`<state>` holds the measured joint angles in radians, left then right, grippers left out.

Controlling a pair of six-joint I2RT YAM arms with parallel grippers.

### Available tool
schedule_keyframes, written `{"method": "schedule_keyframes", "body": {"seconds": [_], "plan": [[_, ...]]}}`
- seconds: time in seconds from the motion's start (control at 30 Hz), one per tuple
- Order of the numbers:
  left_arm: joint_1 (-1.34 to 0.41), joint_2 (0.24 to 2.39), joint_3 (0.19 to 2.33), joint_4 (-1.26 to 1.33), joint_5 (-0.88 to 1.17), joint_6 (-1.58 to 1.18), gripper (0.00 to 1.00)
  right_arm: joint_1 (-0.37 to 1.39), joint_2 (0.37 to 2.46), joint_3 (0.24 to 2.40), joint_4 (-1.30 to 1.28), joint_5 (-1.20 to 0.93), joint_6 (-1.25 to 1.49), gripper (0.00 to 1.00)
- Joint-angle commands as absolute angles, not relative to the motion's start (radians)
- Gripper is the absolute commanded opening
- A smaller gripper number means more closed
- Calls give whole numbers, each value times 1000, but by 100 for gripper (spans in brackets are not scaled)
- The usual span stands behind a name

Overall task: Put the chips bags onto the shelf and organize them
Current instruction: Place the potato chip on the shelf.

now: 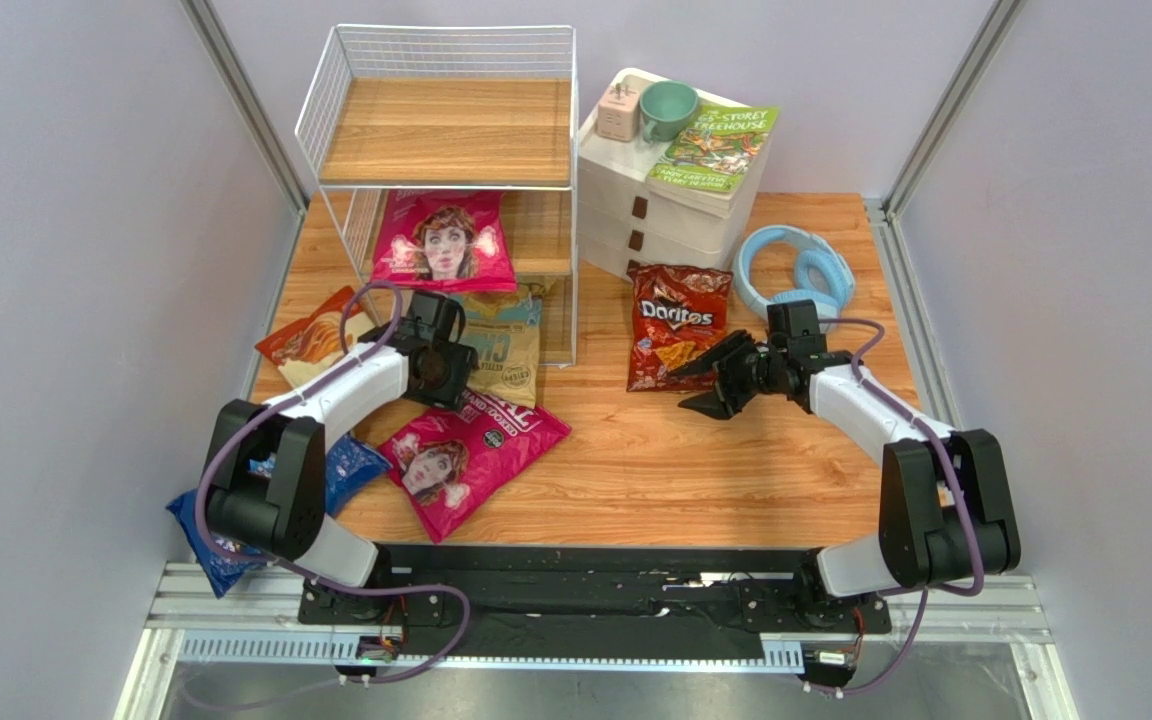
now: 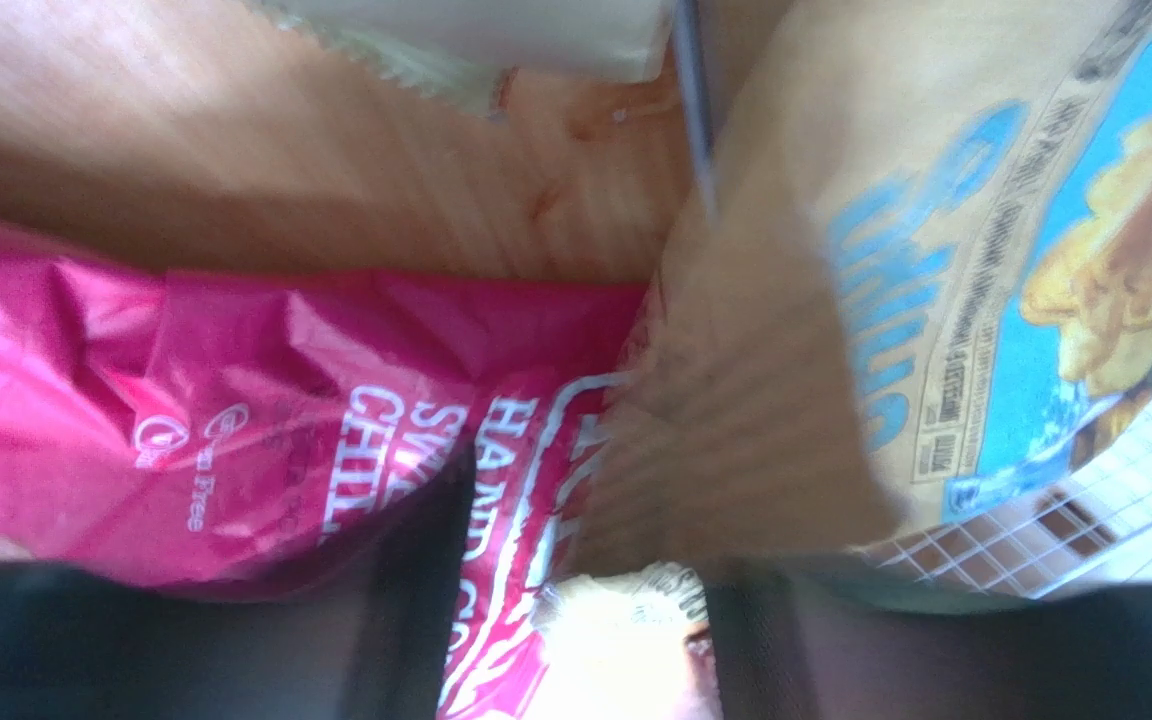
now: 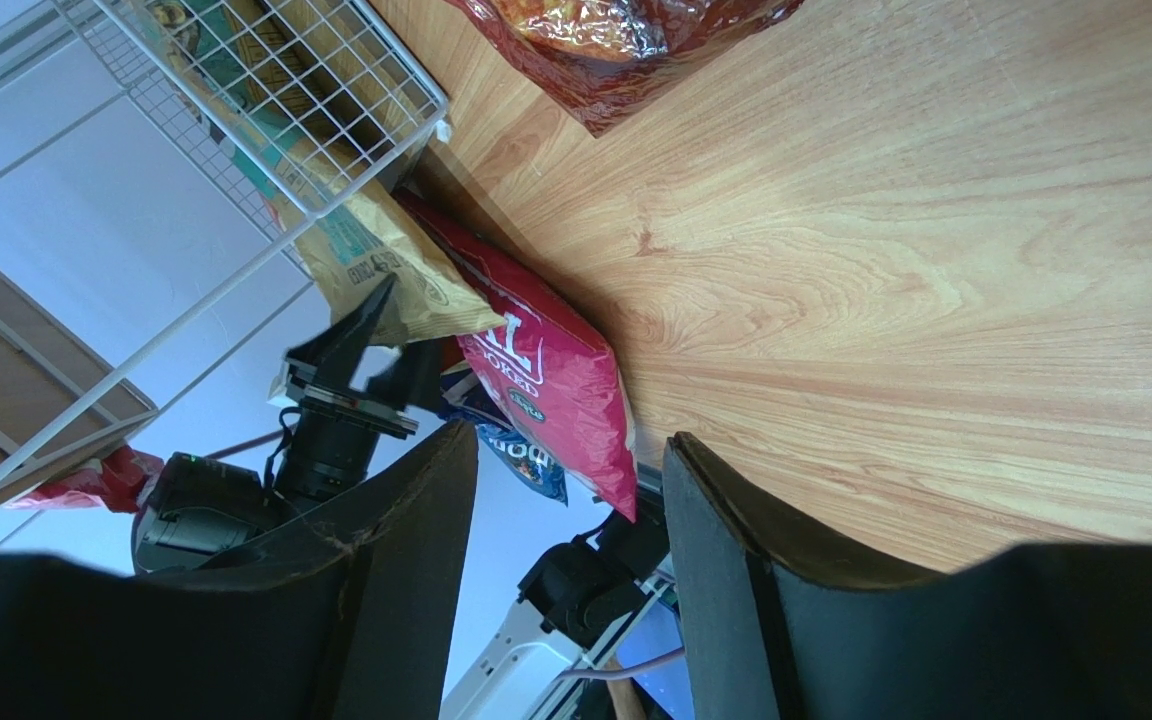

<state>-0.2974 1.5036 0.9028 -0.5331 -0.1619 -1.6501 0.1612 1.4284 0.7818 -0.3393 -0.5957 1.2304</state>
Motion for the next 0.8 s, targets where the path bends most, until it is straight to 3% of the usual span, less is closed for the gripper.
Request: {"method": "schedule_keyframes", "body": {"seconds": [0.0, 0.4, 0.53, 0.77], "plan": [[-293, 1473, 900, -584, -100, -1583, 66, 164, 1396, 778, -318, -617, 1226, 54], [-291, 1065, 964, -764, -227, -1364, 68, 164, 1469, 868, -304, -650, 1189, 53], [-287, 1094, 1038, -770, -324, -1257, 68, 164, 1482, 907, -302, -653, 1164, 53], [-281, 1204, 1008, -510, -354, -1112, 61, 164, 1476, 913, -313, -666, 1147, 53]]}}
